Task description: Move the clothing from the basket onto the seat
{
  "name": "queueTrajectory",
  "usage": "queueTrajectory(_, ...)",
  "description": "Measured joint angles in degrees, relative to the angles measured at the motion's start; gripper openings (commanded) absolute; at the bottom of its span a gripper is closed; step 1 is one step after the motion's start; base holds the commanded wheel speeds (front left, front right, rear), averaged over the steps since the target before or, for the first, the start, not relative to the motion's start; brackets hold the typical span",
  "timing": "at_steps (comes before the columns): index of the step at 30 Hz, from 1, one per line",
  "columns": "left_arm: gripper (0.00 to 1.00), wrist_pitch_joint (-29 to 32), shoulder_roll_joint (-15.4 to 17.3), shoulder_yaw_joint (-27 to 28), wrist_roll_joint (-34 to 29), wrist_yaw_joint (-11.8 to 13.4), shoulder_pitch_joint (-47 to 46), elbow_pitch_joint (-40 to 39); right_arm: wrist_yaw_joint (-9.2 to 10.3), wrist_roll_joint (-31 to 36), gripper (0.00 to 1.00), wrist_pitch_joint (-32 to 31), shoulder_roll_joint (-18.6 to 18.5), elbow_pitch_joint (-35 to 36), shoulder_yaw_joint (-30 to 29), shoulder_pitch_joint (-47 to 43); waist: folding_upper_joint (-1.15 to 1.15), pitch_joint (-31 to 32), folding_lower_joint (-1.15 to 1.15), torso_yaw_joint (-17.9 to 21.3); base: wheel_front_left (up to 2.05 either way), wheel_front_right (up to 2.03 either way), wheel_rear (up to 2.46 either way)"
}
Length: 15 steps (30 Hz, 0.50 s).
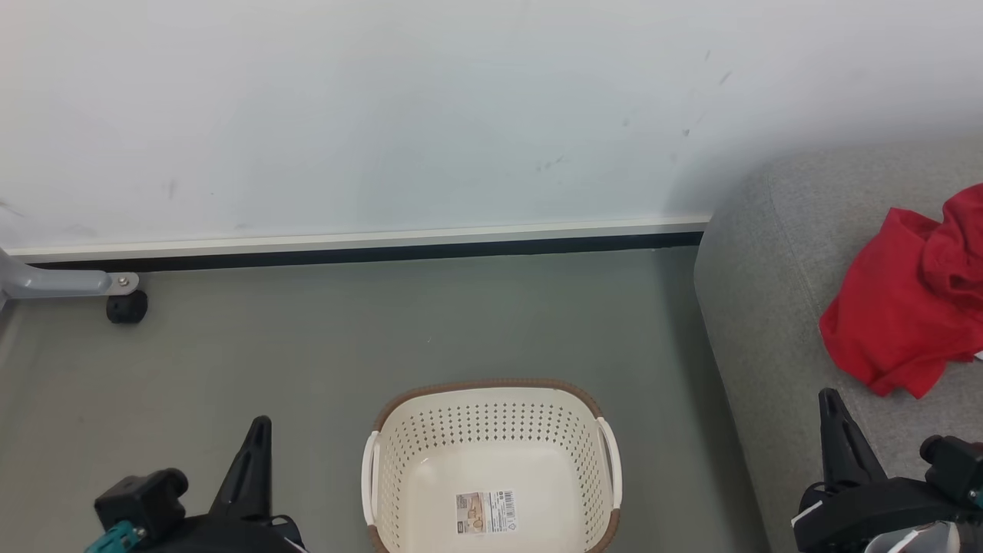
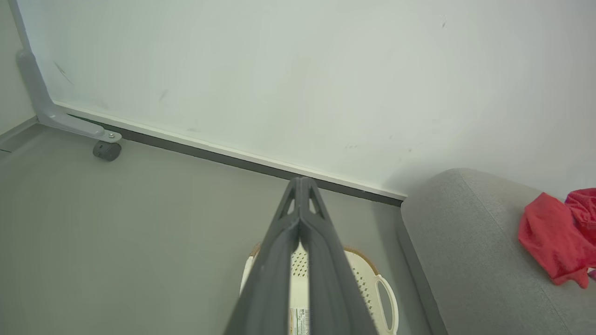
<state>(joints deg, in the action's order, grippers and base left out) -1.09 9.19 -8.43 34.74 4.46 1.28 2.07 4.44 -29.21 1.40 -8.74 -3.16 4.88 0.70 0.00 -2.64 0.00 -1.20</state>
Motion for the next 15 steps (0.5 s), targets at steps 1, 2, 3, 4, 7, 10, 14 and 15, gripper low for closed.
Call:
queueTrajectory(1, 0.0, 0.0, -0.1, 0.2, 0.9, 0.0, 0.0, 0.2, -0.18, -0.8, 0.0, -0.3, 0.1, -0.2, -0.2, 0.0, 0.0, 0.0, 0.0, 0.0, 0.0, 0.0, 0.0)
queueTrajectory(2, 0.0, 0.2, -0.2, 0.4, 1.5, -0.2, 0.0, 0.5, -0.29, -1.5, 0.0, -0.3, 0.2, -0.5, -0.4, 0.0, 0.0, 0.1, 0.0, 0.0, 0.0, 0.0, 0.0)
queueTrajectory(3, 0.0, 0.5, -0.3, 0.6, 2.7, -0.5, -0.1, 0.9, -0.46, -3.4, 0.0, -0.4, 0.3, -0.9, -0.7, 0.0, 0.0, 0.1, 0.0, 0.1, 0.0, 0.0, 0.0)
queueTrajectory(4, 0.0, 0.6, -0.4, 1.0, 4.7, -0.6, -0.2, 1.2, -0.93, -4.8, 0.0, -0.9, 0.5, -1.1, -1.0, 0.1, 0.0, 0.2, 0.0, 0.1, 0.0, 0.0, 0.0)
queueTrajectory(7, 0.0, 1.0, -0.6, 1.5, 6.5, -1.0, -0.4, 1.6, -1.12, -7.5, 0.0, -1.1, 0.7, -1.6, -1.5, 0.4, 0.0, 0.3, 0.0, 0.1, 0.0, 0.0, 0.0)
queueTrajectory(10, 0.0, 1.3, -0.9, 2.2, 8.8, -1.5, -1.0, 2.2, -1.56, -9.9, 0.0, -1.4, 1.0, -2.2, -2.0, 0.9, 0.0, 0.4, 0.0, 0.2, 0.0, 0.0, 0.0)
queueTrajectory(14, 0.0, 1.8, -1.3, 2.8, 12.1, -2.0, -1.0, 3.0, -2.1, -13.0, 0.0, -1.9, 1.3, -2.9, -2.7, 1.0, 0.0, 0.5, 0.0, 0.3, 0.0, 0.0, 0.0)
queueTrajectory(15, 0.0, 2.0, -1.4, 2.9, 12.5, -2.2, -1.0, 3.2, -2.35, -14.0, 0.0, -1.9, 1.3, -3.1, -2.8, 1.0, 0.0, 0.6, 0.0, 0.3, 0.0, 0.0, 0.0)
